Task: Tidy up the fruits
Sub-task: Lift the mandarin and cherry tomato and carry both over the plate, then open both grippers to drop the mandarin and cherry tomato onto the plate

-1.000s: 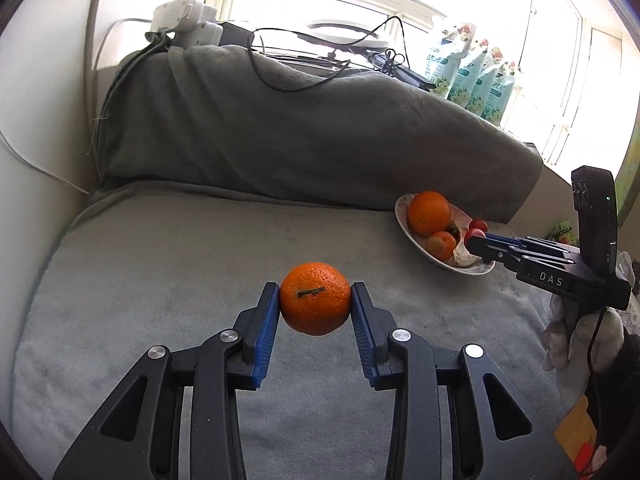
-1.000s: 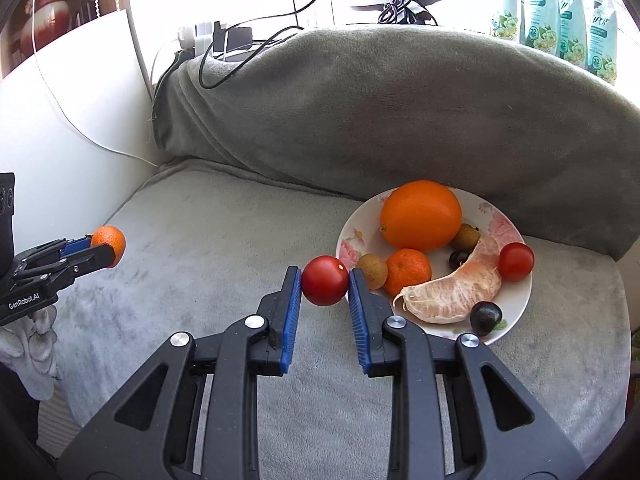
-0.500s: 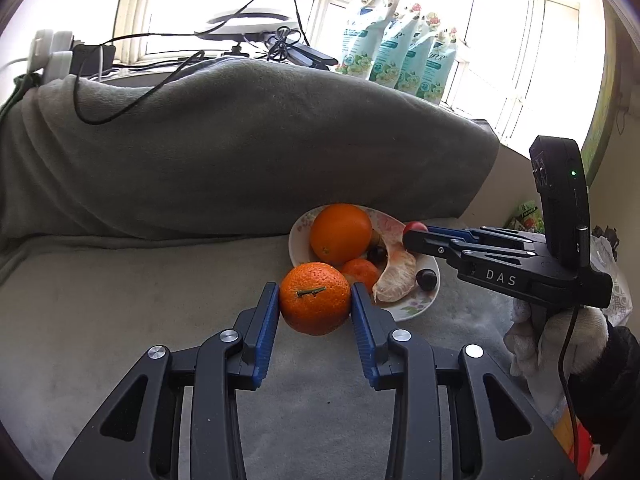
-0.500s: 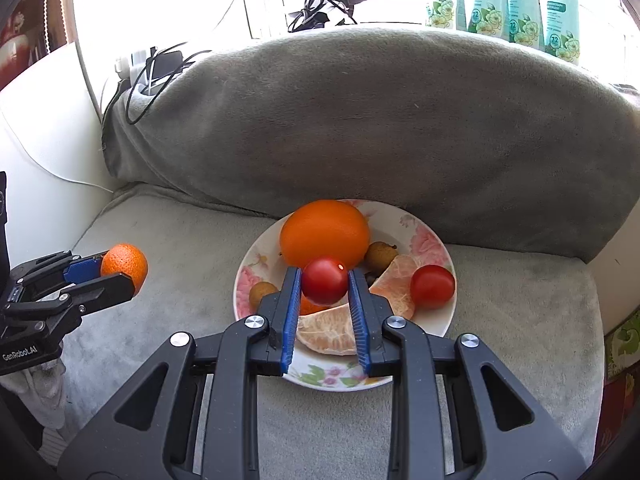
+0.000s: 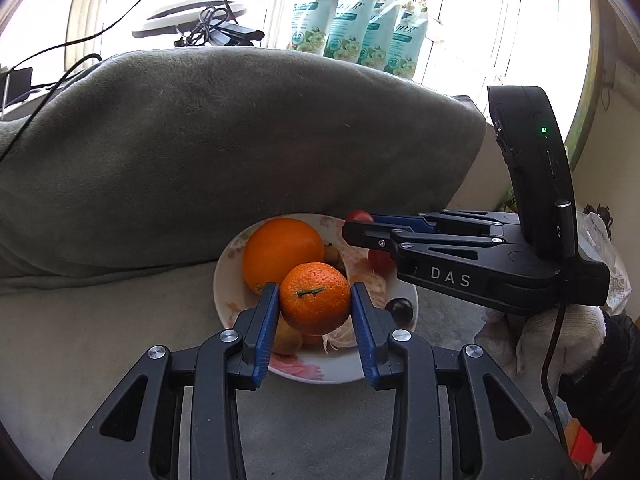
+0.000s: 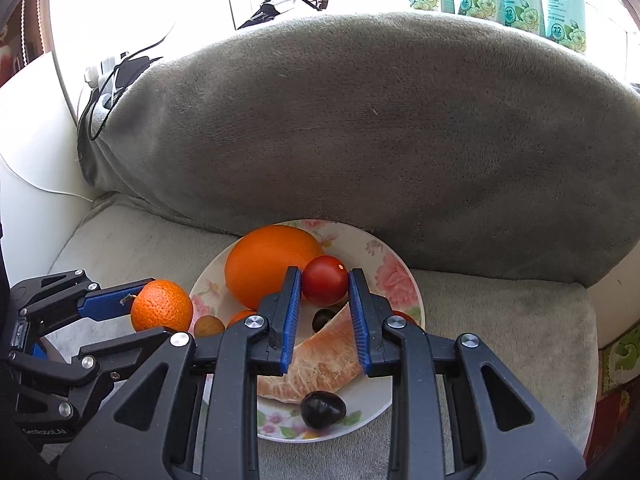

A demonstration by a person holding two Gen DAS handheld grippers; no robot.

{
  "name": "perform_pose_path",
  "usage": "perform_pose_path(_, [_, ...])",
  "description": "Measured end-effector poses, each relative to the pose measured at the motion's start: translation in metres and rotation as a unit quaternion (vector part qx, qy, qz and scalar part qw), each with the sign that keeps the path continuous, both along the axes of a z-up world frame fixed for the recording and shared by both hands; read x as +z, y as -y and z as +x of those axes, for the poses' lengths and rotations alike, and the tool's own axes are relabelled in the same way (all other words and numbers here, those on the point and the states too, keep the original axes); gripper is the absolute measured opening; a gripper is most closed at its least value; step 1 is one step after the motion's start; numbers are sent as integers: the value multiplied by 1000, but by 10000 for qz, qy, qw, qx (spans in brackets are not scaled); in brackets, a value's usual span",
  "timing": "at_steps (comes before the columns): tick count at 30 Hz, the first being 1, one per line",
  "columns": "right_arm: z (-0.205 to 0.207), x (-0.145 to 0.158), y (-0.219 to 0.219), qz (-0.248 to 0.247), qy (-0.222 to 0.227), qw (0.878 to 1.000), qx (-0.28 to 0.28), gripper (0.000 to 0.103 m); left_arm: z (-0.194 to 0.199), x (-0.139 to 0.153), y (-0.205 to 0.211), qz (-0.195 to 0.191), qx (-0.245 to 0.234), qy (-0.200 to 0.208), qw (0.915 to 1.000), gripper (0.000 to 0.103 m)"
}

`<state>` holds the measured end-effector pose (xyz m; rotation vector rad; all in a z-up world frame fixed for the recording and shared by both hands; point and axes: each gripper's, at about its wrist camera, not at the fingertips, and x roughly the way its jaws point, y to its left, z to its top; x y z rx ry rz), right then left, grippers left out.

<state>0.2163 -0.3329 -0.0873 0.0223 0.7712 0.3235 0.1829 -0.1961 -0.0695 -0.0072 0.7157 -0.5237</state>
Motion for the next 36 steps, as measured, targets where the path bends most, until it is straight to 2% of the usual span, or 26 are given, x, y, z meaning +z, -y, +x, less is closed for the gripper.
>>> perform_pose_path(8, [8,-4,6,19,-3,10000,-18,26,2,-3,13,114,-163,59,9998,35])
perform_pose_path(9, [7,-4,8,19,0,10000,-21,32,2,-3,14,134,-162,75,9998,35])
perform_pose_path(10, [7,-4,8,12,15,10000,-36,44,2,-3,15,146,-161,77,9997,35])
perform_pose_path(12, [5,-1,8,37,77,9999,-70,53,2,-2,15,118,-154,76,9998,39])
perform_pose_path(13, [4,0,9,59,99,9999,-73,53,2,-1,16,118,-146,98,9998,43])
perform_pose_path(17, [0,4,12,75,129,9998,-146,54,1,5,15,83,-118,144,9998,43])
perform_pose_path(19, [-4,7,12,84,158,9997,-190,64,-1,8,13,51,-105,173,9998,47])
perform_pose_path(21, [-8,10,13,104,212,9994,-240,69,-4,12,10,28,-73,224,9997,52])
perform_pose_path(24, [-16,14,15,126,265,9991,-290,70,-5,16,7,-21,-39,239,9997,52])
perform_pose_path(27, [-24,20,17,144,328,9987,-349,81,-10,20,4,-18,-29,277,9996,53])
perform_pose_path(28, [-27,22,18,144,356,9986,-376,84,-12,21,3,-23,-33,290,9996,57])
perform_pose_path(36, [-55,32,20,179,471,9975,-500,88,-28,27,-14,-60,95,279,9995,70])
